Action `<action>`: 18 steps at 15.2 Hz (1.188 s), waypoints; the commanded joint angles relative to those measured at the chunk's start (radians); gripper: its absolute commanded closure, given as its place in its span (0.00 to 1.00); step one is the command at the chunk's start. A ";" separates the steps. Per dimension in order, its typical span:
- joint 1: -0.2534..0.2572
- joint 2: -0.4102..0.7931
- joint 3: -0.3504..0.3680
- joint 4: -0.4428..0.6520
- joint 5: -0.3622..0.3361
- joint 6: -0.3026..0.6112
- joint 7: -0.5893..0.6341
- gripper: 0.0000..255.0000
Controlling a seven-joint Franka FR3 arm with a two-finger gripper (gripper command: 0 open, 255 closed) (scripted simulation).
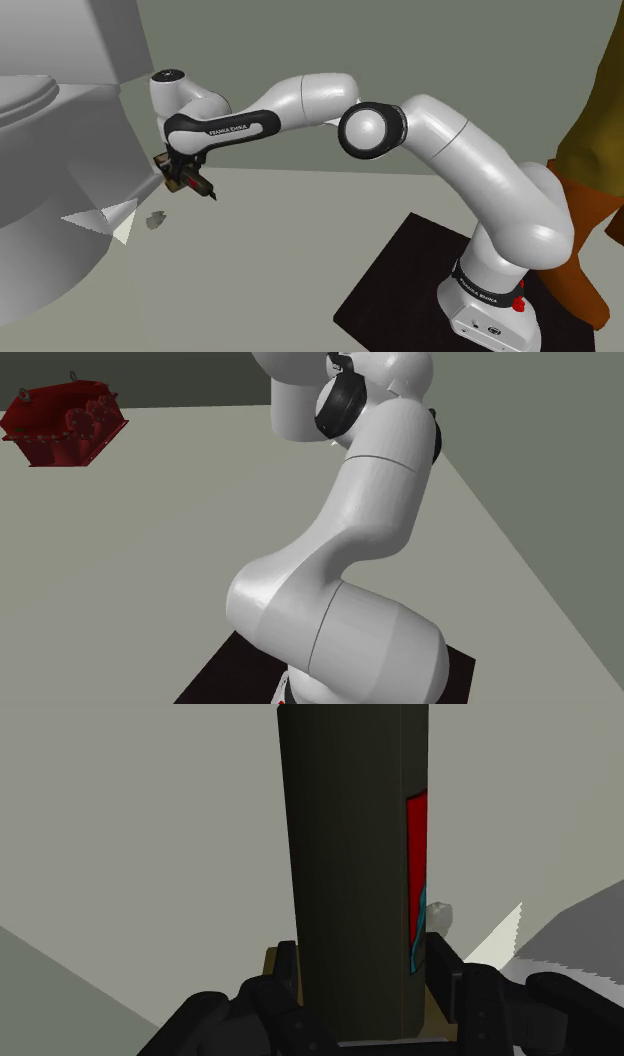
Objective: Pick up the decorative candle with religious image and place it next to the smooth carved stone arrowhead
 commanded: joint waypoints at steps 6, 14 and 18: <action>-0.020 0.012 -0.009 -0.078 -0.017 0.083 0.030 1.00; -0.022 0.055 -0.026 -0.108 -0.035 0.152 0.051 1.00; -0.020 0.082 -0.035 -0.110 -0.044 0.181 0.060 1.00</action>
